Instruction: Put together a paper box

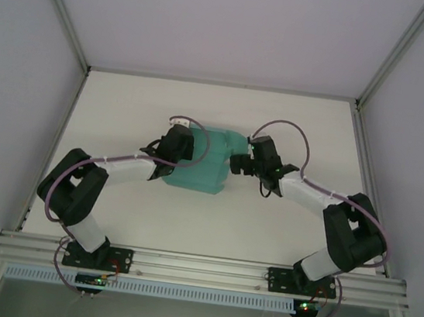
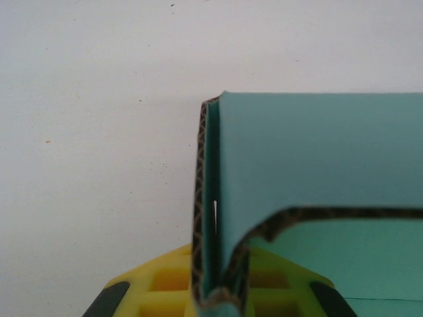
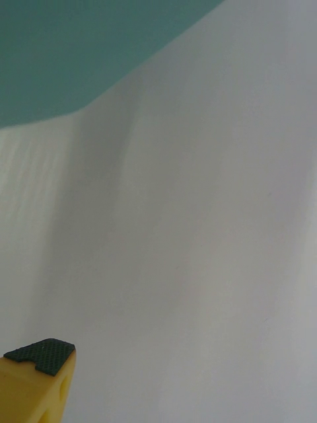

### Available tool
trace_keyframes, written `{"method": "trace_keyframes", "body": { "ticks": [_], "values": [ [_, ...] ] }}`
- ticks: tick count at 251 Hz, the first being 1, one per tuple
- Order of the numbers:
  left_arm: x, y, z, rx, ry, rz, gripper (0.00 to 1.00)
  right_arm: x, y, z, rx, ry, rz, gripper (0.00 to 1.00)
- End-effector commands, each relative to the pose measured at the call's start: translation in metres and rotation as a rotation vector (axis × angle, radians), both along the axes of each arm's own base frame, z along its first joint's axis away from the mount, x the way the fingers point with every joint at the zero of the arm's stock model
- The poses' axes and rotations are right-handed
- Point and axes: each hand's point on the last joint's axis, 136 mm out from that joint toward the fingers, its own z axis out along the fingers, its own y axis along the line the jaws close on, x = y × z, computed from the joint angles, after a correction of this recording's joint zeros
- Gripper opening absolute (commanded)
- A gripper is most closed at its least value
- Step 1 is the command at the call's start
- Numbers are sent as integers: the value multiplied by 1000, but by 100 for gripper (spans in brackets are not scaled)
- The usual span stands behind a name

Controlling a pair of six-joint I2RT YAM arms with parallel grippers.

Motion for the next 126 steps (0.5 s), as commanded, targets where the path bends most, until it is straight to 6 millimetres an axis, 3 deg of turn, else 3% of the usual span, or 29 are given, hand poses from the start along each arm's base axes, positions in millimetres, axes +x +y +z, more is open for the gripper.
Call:
{"method": "trace_keyframes", "body": {
  "ticks": [1, 76, 126],
  "values": [
    [-1, -13, 17, -60, -34, -56, 0, 24, 29, 27, 105, -78, 62, 99],
    [-1, -17, 17, -74, -34, -58, 0, 33, 56, 20, 113, -62, 126, 99],
    [4, -5, 18, -34, -39, 4, 0, 12, 33, 34, 52, -73, 96, 99]
  ]
}}
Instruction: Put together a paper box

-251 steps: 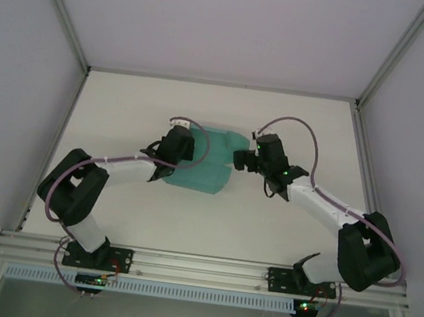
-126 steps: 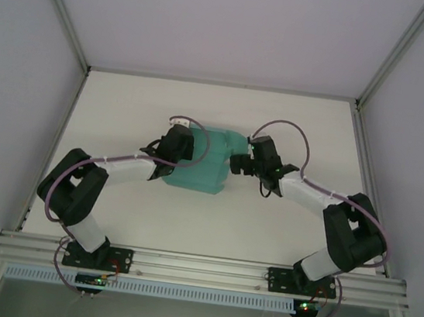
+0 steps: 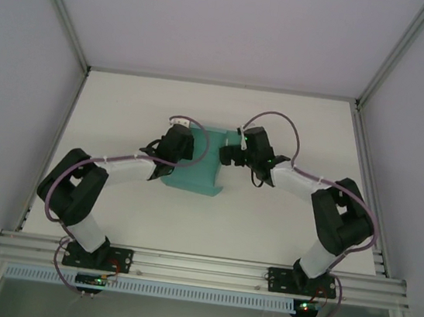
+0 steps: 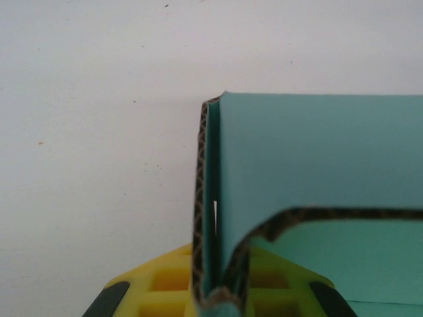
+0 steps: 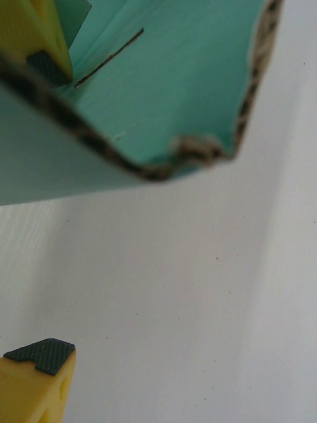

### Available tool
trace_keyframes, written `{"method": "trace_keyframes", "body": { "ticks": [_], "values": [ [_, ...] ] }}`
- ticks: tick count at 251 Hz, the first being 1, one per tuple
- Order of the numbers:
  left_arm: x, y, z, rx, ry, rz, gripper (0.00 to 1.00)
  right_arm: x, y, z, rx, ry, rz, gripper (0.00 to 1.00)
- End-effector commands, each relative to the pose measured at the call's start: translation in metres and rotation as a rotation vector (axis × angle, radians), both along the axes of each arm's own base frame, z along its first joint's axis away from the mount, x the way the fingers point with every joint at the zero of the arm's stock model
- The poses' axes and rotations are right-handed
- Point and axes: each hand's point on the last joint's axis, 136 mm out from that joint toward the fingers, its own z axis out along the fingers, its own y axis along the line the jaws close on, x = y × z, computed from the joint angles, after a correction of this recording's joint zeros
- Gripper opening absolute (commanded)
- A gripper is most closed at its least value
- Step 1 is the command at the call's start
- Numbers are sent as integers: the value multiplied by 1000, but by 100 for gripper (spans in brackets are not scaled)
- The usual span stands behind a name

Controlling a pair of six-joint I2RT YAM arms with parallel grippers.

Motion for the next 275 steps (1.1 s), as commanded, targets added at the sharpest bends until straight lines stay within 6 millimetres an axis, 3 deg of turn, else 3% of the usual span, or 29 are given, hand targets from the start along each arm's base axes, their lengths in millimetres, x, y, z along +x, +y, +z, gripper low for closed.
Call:
{"method": "trace_keyframes", "body": {
  "ticks": [1, 29, 66, 90, 114, 161, 172, 194, 209, 229, 251, 275],
  "values": [
    [3, -4, 17, -23, -38, 7, 0, -12, -6, 29, -7, -53, 8, 99],
    [7, 2, 19, -22, -45, 28, 0, -32, -28, 40, -30, -64, -17, 99],
    [11, 11, 23, -9, -62, 81, 0, -50, -31, 55, 14, -61, 8, 99],
    [14, 21, 30, -14, -106, 147, 0, -61, -19, 53, 174, 82, -31, 99],
    [18, 27, 40, -32, -158, 192, 0, -69, 6, 50, 375, 228, -16, 96],
    [25, 23, 60, -98, -214, 208, 0, -65, 46, 54, 606, 339, 85, 84],
    [26, 23, 64, -110, -225, 210, 0, -63, 49, 52, 623, 344, 97, 78],
    [26, 24, 72, -154, -246, 213, 0, -55, 52, 52, 680, 351, 97, 52],
    [27, 25, 77, -212, -248, 201, 0, -53, 53, 55, 733, 360, 111, 45],
    [30, 29, 80, -327, -239, 178, 0, -49, 53, 66, 839, 345, 137, 18],
    [31, 31, 89, -423, -266, 135, 0, -45, 53, 105, 1050, 269, 210, 0],
    [34, 33, 94, -433, -281, 132, 0, -55, 57, 147, 1209, 224, 356, 0]
  ]
}}
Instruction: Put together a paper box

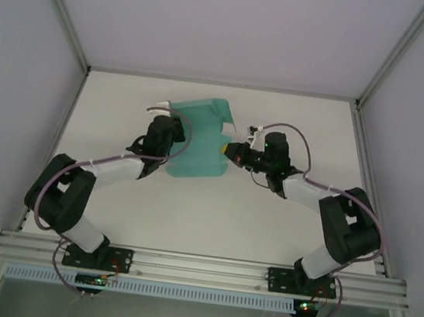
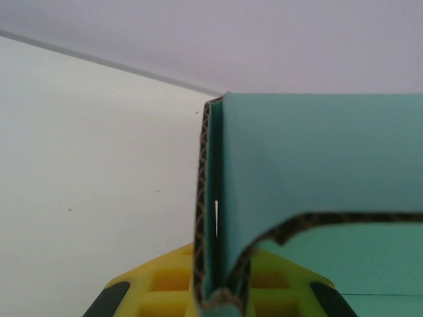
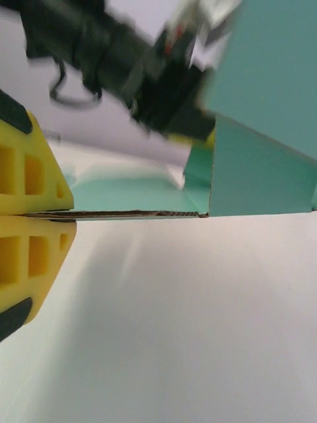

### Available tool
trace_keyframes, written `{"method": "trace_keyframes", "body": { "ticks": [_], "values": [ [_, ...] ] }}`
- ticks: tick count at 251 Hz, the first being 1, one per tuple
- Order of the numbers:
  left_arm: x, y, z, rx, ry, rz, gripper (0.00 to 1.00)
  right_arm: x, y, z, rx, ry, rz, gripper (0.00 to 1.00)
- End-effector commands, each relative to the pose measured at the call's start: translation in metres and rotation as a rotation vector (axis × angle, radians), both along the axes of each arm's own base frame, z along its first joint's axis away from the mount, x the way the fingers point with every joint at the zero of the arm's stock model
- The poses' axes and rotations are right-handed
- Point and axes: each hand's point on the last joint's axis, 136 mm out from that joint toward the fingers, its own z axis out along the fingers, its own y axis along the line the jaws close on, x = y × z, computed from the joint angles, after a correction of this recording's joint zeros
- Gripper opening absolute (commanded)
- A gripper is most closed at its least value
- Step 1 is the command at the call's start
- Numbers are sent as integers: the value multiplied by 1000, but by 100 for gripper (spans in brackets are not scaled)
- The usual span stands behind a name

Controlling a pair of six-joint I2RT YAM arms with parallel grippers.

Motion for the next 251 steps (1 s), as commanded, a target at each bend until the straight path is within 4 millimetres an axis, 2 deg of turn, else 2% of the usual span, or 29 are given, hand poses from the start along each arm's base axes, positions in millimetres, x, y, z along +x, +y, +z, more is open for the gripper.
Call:
{"method": "trace_keyframes", "body": {
  "ticks": [1, 22, 45, 63, 99, 112, 128, 139, 161, 185, 195, 208, 226, 239, 251],
  "values": [
    [5, -5, 30, -125, -83, -37, 0, -10, 8, 81, 329, -150, 111, 0],
    [9, -8, 29, -157, -72, -52, 0, -16, 12, 103, 434, -182, 166, 0],
    [11, -13, 30, -227, -87, -93, 0, -20, 22, 104, 435, -181, 213, 0],
    [11, -15, 33, -244, -101, -108, 0, -19, 22, 102, 419, -180, 211, 0],
    [8, -11, 35, -210, -95, -101, 0, -6, 5, 88, 356, -157, 133, 0],
    [7, -8, 36, -187, -93, -99, 0, -3, -2, 81, 325, -151, 105, 17],
    [4, -4, 34, -154, -80, -91, 0, 0, -15, 70, 271, -139, 59, 25],
    [2, -3, 32, -118, -67, -99, 0, 1, -25, 61, 226, -136, 30, 35],
    [-4, -2, 24, -35, -37, -128, 0, -3, -51, 46, 108, -136, -19, 70],
    [-10, -1, 11, 50, 10, -157, 0, -7, -86, 29, -120, -161, -103, 86],
    [-12, -1, 8, 73, 20, -172, 0, -10, -103, 23, -270, -192, -136, 98],
    [-16, -3, 1, 107, 37, -203, 0, -5, -134, 19, -527, -237, -228, 99],
    [-18, -8, -8, 136, 68, -244, 0, -3, -155, 22, -772, -296, -272, 99],
    [-20, -12, -14, 144, 88, -271, 0, 1, -159, 25, -836, -301, -281, 99],
    [-20, -17, -17, 144, 104, -292, 0, 6, -153, 27, -843, -323, -240, 99]
  ]
}}
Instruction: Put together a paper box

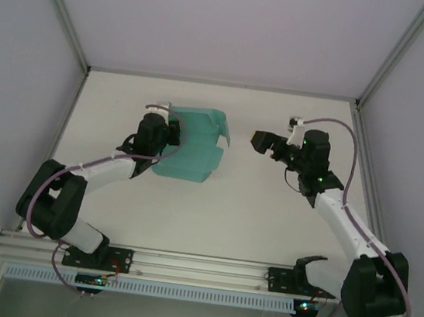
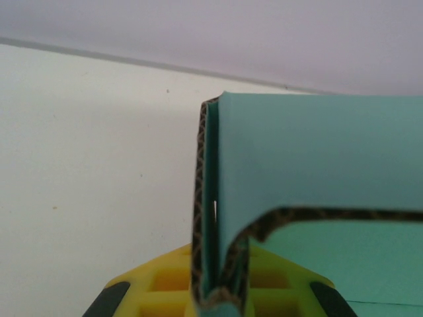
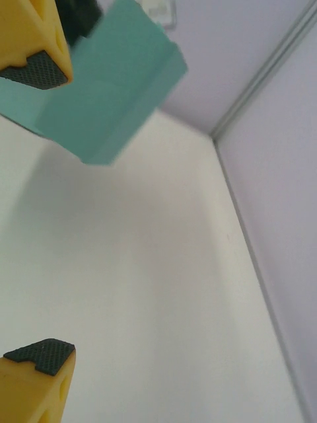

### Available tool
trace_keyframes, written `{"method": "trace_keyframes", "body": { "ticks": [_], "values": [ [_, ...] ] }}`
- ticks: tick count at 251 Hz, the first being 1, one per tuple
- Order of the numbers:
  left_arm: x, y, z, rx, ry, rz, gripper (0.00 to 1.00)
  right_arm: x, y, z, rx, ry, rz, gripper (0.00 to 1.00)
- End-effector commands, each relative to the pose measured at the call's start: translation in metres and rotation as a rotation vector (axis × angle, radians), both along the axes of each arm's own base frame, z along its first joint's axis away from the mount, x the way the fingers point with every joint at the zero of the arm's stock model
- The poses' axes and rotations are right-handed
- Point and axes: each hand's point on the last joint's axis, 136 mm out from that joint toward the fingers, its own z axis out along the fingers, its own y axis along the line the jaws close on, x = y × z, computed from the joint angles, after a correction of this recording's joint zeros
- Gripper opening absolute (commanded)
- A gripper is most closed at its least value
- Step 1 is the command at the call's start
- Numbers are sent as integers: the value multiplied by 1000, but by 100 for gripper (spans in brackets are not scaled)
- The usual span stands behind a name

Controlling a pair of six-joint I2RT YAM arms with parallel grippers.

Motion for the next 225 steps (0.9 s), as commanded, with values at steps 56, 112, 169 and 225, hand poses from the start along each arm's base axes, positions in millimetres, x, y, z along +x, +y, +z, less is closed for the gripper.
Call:
{"method": "trace_keyframes", "body": {
  "ticks": [56, 112, 169, 225],
  "values": [
    [-3, -20, -16, 77, 70, -115, 0, -4, 50, -60, -415, 40, 414, 79],
    [-2, -29, -21, 125, 75, -113, 0, 0, 95, -67, -363, 57, 587, 59],
    [5, -28, -29, 177, 97, -57, 0, -13, 112, -73, -437, 82, 632, 57],
    [1, -40, -25, 202, 75, -102, 0, 8, 115, -73, -419, 75, 508, 48]
  ]
}}
